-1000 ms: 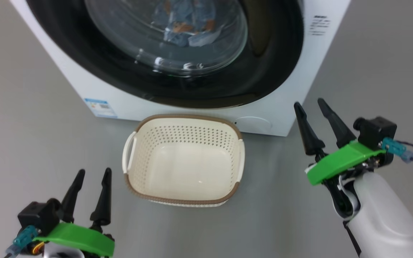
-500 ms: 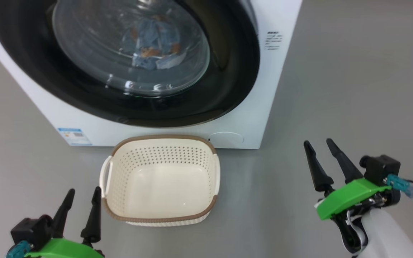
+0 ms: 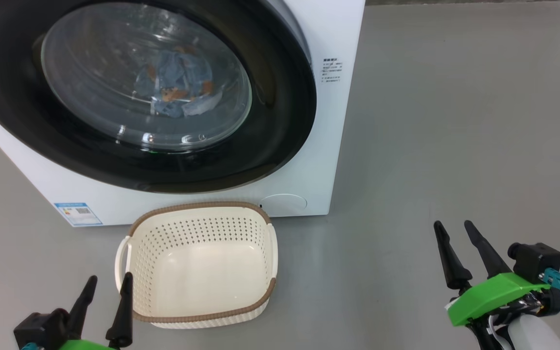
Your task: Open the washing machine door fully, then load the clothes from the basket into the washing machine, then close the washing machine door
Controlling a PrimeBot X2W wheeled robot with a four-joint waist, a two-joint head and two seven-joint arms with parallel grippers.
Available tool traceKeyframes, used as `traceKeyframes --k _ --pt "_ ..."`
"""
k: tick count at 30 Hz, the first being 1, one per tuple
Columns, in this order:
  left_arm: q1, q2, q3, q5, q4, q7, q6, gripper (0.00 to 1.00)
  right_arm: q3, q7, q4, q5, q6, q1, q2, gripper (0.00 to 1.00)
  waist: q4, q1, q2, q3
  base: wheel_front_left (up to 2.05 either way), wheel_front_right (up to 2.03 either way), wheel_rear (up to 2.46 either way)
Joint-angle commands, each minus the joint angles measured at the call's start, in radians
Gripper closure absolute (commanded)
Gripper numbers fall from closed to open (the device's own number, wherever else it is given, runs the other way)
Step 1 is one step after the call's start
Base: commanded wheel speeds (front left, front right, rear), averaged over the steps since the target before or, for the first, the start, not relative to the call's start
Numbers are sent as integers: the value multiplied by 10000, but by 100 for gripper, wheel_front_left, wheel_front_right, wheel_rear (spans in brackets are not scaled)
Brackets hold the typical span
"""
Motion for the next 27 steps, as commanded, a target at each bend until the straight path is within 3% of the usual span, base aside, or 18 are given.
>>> traceKeyframes --k 1,27 --pt "-86 228 419 183 -133 -65 -27 0 134 -49 -268 58 14 130 -125 0 -55 0 0 -71 0 0 0" --pt "116 195 694 454 -177 -65 -27 0 269 -49 -570 -167 14 323 21 0 -197 0 0 -83 0 0 0"
